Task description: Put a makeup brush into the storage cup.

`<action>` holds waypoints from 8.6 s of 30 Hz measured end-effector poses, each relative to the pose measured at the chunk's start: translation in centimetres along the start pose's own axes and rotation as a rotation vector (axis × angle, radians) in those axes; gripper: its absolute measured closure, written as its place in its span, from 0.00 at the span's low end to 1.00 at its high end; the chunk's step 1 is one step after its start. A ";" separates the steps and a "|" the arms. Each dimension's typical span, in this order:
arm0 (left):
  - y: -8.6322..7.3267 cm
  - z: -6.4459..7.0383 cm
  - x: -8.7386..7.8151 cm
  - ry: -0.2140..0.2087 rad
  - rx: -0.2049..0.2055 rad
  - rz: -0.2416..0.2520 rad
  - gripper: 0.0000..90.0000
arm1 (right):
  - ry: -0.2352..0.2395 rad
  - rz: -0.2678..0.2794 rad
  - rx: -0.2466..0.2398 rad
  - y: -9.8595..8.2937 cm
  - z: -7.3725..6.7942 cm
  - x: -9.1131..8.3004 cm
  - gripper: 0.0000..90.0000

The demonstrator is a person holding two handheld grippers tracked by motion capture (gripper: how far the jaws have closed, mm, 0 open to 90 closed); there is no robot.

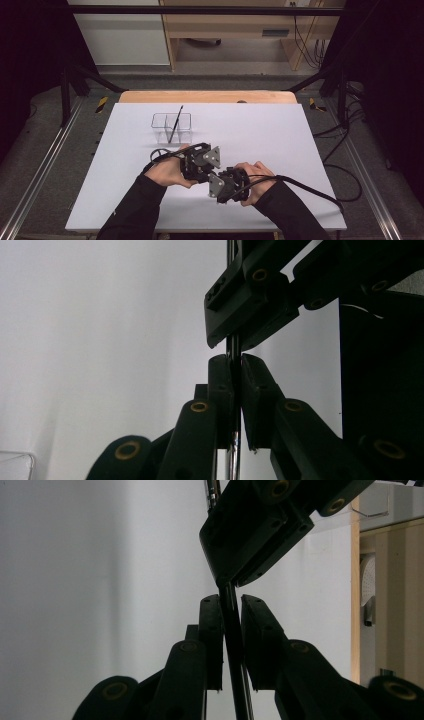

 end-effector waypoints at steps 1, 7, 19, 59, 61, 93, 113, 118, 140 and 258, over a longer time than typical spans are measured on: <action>0.0 0.0 0.0 0.000 0.001 0.000 0.93 | 0.002 -0.002 0.002 0.0 0.0 0.0 0.89; 0.0 0.0 0.0 -0.004 0.004 -0.001 0.93 | 0.013 -0.010 0.002 0.0 0.0 0.1 0.90; -0.1 0.0 -0.3 -0.006 0.009 0.022 0.92 | 0.032 -0.016 0.004 -0.1 0.0 -0.1 0.93; -7.3 -1.3 -2.7 0.190 -0.187 0.240 0.34 | 0.050 -0.006 0.209 -4.3 0.5 1.4 0.93; -7.8 -1.3 -2.7 0.201 -0.204 0.258 0.32 | 0.048 -0.002 0.226 -4.6 0.4 1.5 0.93; -11.4 0.2 -1.5 0.320 -0.438 0.510 0.23 | 0.024 0.141 0.514 -7.3 -1.1 2.4 0.93; -11.8 0.6 -0.2 0.410 -0.601 0.634 0.22 | -0.013 0.256 0.707 -8.3 -1.1 2.8 0.93; -11.6 0.8 0.3 0.403 -0.617 0.647 0.22 | -0.007 0.250 0.734 -8.1 -1.3 3.6 0.93; -9.5 1.2 1.4 0.367 -0.653 0.748 0.21 | -0.009 0.373 0.851 -7.7 -1.1 3.4 0.93; -4.8 1.5 4.6 0.200 -0.802 1.047 0.89 | -0.005 0.519 0.930 -7.0 -1.1 3.2 0.93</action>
Point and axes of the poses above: each handheld gripper's, and its own axes: x roughly forward along the jaws, y roughly out of its top, z roughly to its right, the point moved 1 cm from there along x, roughly forward along the jaws, and after that the axes turned 3 degrees about -x, right-handed, at the moved point
